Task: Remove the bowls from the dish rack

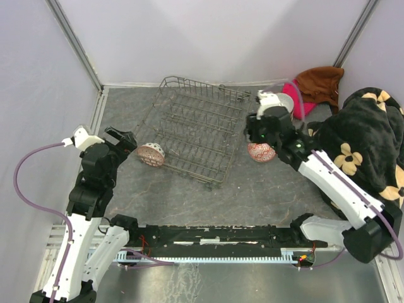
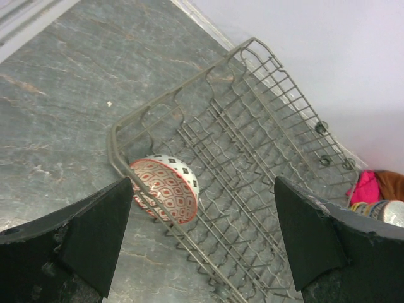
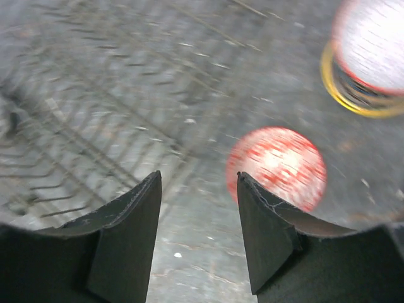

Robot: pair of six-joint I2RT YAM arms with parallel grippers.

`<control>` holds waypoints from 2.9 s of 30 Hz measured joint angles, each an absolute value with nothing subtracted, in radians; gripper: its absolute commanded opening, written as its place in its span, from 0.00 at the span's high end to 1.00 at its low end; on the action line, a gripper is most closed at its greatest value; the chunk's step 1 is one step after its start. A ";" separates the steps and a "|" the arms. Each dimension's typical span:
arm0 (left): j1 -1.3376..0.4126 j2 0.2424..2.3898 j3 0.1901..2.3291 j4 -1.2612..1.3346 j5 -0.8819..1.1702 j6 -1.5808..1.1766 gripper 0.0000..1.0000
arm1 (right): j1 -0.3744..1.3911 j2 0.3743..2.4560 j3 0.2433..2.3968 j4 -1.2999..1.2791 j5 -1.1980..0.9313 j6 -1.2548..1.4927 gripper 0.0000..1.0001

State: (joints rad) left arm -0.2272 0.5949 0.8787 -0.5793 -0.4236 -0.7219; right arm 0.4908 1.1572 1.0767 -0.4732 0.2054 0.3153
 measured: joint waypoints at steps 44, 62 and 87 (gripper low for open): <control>-0.228 0.318 0.968 -0.814 -0.812 -0.818 0.01 | 1.197 2.355 2.139 -0.401 0.462 -0.114 0.56; -0.227 0.316 0.968 -0.808 -0.814 -0.818 0.01 | 1.198 2.436 2.192 -0.397 0.630 -0.199 0.77; -0.227 0.318 0.958 -0.775 -0.814 -0.818 0.01 | 1.231 2.440 2.092 -0.187 0.807 -0.337 0.99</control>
